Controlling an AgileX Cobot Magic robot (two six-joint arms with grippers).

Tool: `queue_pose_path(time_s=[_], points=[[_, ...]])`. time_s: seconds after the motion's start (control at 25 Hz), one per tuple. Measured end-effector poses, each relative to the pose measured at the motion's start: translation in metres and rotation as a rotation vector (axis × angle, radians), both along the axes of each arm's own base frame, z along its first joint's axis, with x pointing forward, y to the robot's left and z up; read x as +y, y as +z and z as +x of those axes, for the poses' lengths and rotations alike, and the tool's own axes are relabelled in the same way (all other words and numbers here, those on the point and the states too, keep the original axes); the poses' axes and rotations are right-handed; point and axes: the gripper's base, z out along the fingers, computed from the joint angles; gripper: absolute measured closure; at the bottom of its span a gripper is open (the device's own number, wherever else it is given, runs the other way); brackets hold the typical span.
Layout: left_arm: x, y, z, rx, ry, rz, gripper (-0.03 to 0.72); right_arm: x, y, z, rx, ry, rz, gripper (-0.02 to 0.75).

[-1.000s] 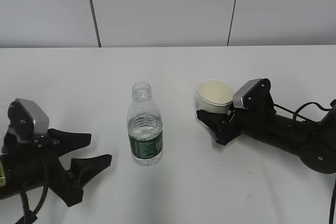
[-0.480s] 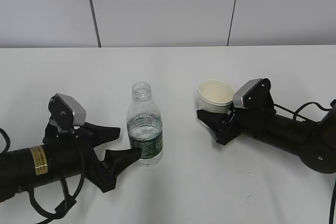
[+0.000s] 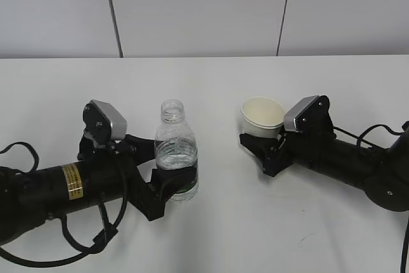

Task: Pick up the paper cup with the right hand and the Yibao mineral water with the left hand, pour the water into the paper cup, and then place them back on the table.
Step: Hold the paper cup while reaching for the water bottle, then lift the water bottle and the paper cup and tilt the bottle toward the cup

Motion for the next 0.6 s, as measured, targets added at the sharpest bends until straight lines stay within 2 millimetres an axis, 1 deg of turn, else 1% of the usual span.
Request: queue_pose_path(time_s=[0.12,0.2,0.4,0.6], points=[[-0.008,-0.005,0.006,0.02,-0.008,-0.017,0.181,0.0,0.0,0.0,0.0,0.0,0.0,0.195],[-0.012,-0.009,0.006,0.038,-0.014,-0.018,0.181,0.0,0.0,0.0,0.0,0.0,0.0,0.195],[-0.013,-0.01,0.007,0.041,-0.014,-0.021,0.185,0.0,0.0,0.0,0.0,0.0,0.0,0.195],[-0.013,-0.01,0.007,0.041,-0.012,-0.021,0.247,0.0,0.0,0.0,0.0,-0.002,0.0,0.195]])
